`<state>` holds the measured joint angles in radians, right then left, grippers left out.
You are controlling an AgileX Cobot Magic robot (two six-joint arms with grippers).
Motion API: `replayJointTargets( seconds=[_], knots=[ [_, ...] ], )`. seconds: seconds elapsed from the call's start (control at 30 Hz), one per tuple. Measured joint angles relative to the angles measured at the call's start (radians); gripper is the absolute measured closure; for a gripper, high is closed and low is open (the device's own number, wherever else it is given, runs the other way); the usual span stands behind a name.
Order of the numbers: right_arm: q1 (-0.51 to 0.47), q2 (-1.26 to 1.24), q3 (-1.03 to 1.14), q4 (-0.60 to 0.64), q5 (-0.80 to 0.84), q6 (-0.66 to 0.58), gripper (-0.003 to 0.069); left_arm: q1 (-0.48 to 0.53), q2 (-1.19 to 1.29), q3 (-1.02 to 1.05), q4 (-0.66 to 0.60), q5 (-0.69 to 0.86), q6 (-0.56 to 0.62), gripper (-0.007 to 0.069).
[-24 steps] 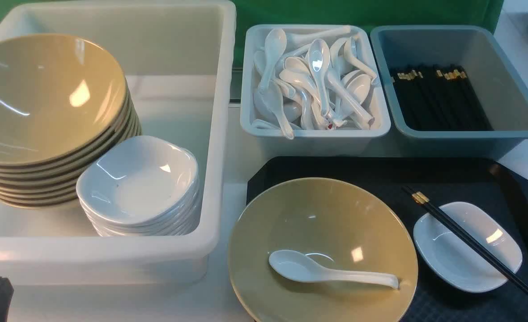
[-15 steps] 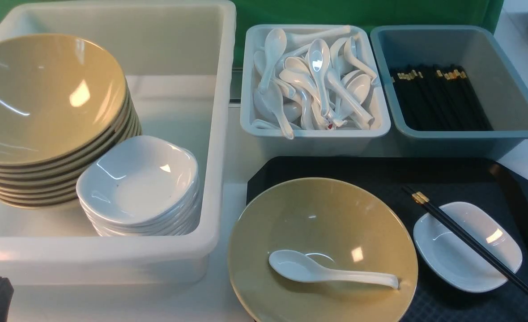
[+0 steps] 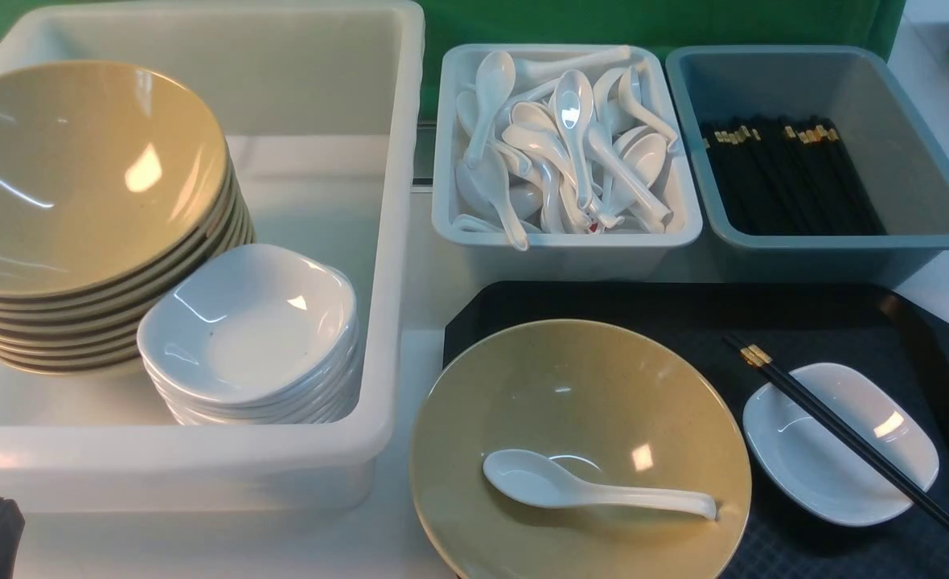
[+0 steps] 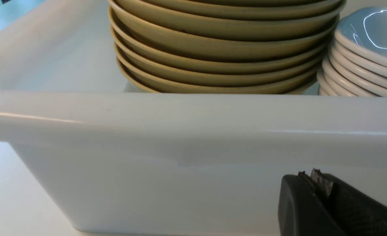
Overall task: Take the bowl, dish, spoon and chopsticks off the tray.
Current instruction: Use the right arm to grab the chopsticks
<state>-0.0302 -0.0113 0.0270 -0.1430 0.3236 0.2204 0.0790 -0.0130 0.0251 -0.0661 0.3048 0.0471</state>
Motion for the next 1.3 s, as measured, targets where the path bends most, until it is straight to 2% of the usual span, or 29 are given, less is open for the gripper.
replayJointTargets(
  seconds=[1.13,1.2,1.27,1.3],
  knots=[
    [0.000,0.000,0.000,0.000,0.000,0.000,0.0421,0.000,0.000,0.000,0.002,-0.002,-0.009,0.0636],
    [0.000,0.000,0.000,0.000,0.000,0.001,0.0421,0.000,0.000,0.000,-0.035,-0.007,-0.039,0.0636],
    [0.000,0.000,0.000,0.003,0.000,0.065,0.0421,0.000,0.000,0.000,-0.201,-0.029,-0.151,0.0636],
    [0.000,0.000,0.000,0.005,-0.001,0.086,0.0421,-0.001,0.000,0.000,-0.241,-0.034,-0.176,0.0636]
  ],
)
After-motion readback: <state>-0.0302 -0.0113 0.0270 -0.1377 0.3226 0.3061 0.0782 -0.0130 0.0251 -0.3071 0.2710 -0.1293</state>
